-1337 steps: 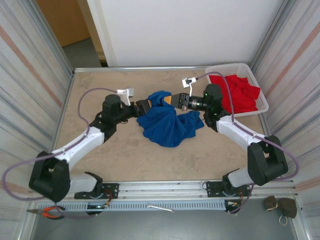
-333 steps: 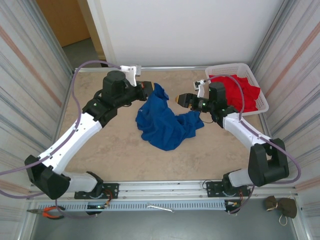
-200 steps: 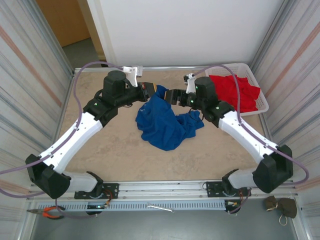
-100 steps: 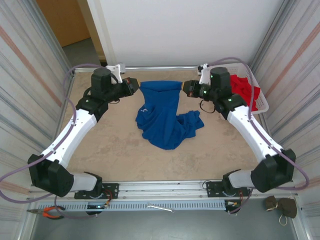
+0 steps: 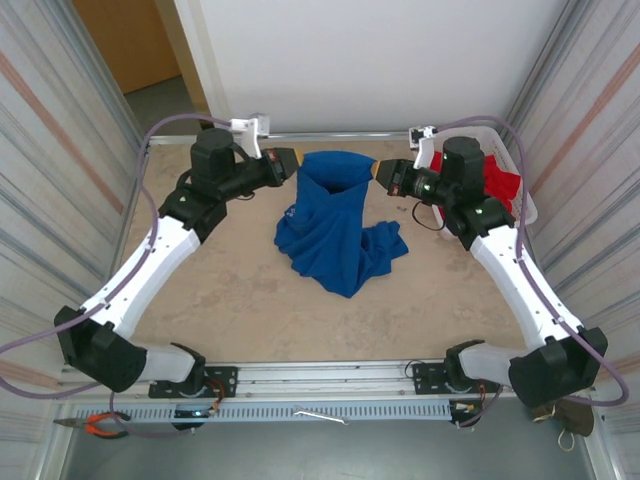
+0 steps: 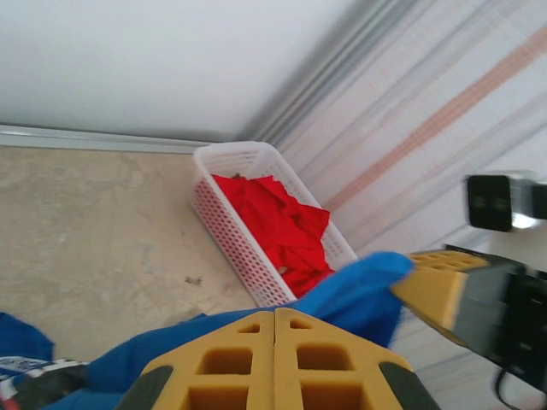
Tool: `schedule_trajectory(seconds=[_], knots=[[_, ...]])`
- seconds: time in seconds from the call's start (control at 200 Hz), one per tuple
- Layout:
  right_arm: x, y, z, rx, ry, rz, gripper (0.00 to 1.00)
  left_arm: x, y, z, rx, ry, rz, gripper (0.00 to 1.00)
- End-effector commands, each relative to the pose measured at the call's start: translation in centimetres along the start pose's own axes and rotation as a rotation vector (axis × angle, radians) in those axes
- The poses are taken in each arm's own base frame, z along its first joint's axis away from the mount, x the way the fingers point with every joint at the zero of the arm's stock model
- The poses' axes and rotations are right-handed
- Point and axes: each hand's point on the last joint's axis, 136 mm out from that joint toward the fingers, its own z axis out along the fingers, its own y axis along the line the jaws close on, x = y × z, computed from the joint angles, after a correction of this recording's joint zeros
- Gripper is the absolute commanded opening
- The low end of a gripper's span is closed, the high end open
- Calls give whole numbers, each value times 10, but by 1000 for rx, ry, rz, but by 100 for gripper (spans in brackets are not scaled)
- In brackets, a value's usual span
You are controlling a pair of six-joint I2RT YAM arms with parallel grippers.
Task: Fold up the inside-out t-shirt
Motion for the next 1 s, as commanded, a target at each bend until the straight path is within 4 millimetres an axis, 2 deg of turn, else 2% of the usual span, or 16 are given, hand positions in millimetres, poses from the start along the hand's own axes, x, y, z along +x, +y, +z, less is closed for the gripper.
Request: schedule_trajectory(seconds=[0.0, 0.06, 0.095, 0.16, 0.195, 0.306, 0.326, 0.391, 0.506, 0.691, 0.872, 0.992], knots=[[-19, -14, -22, 61, -98, 22, 0, 1, -25, 13, 87, 23, 28, 4], [-26, -30, -37, 118, -145, 47, 0, 11, -20, 21, 86, 69, 15, 31], [-30, -39, -47, 148, -175, 63, 0, 18, -11, 24, 61, 85, 6, 43], [-36, -55, -67, 197, -229, 100, 0, 31, 13, 25, -20, 89, -7, 57], [-40, -61, -79, 213, -259, 115, 0, 38, 28, 23, -62, 89, -20, 61], [-52, -74, -107, 250, -329, 148, 0, 63, 85, 14, -228, 104, -92, 66], [-55, -67, -117, 243, -356, 135, 0, 68, 95, 12, -252, 110, -108, 66], [-63, -67, -132, 252, -398, 136, 0, 88, 127, 8, -337, 145, -157, 67], [-72, -64, -140, 237, -417, 135, 0, 121, 164, 12, -415, 247, -199, 68], [-77, -62, -144, 239, -431, 131, 0, 159, 187, 37, -432, 376, -232, 71], [-77, -64, -139, 225, -415, 140, 0, 180, 184, 69, -402, 429, -236, 72], [-76, -64, -139, 227, -413, 139, 0, 188, 179, 88, -374, 428, -249, 73]])
